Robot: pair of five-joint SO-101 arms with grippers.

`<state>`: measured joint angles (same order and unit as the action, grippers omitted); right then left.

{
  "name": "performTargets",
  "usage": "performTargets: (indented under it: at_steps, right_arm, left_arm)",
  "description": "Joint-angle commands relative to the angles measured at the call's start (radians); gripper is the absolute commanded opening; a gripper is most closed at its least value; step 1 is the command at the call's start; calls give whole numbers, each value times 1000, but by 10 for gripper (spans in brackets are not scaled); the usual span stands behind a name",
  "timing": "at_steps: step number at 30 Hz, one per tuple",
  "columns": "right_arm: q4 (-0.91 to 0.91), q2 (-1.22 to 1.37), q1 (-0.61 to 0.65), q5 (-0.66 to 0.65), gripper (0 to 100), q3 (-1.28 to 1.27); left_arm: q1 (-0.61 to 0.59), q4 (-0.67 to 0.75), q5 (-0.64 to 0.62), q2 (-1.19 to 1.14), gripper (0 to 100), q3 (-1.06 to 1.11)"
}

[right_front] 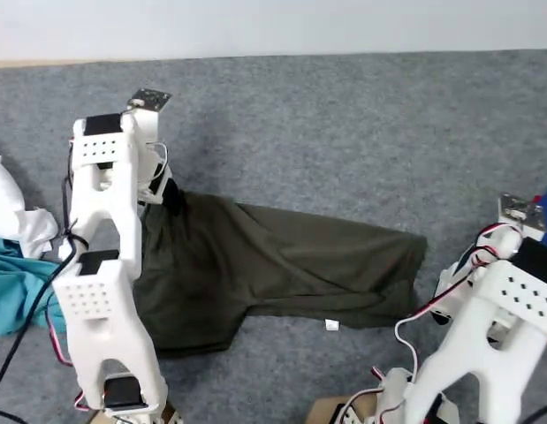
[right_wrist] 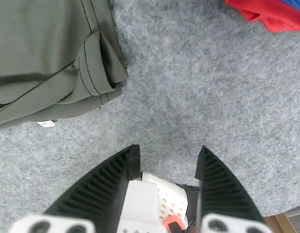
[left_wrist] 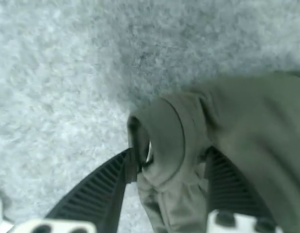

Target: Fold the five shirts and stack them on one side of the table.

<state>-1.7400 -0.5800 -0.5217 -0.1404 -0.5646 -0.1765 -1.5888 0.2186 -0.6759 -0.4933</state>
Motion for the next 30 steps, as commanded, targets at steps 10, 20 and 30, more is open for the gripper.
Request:
performTargets:
  at_steps: [10, 20, 30]
  right_arm:
    - [-16, -30, -5, -9, 205, 12]
    - [-12, -30, -5, -9, 205, 12]
    - [-12, -30, 70, -9, 205, 12]
  left_arm:
    - [-6, 8, -8, -183, 232, -191]
    - [9, -37, 18, -213, 76, -206]
    - [-12, -37, 25, -203, 2, -216]
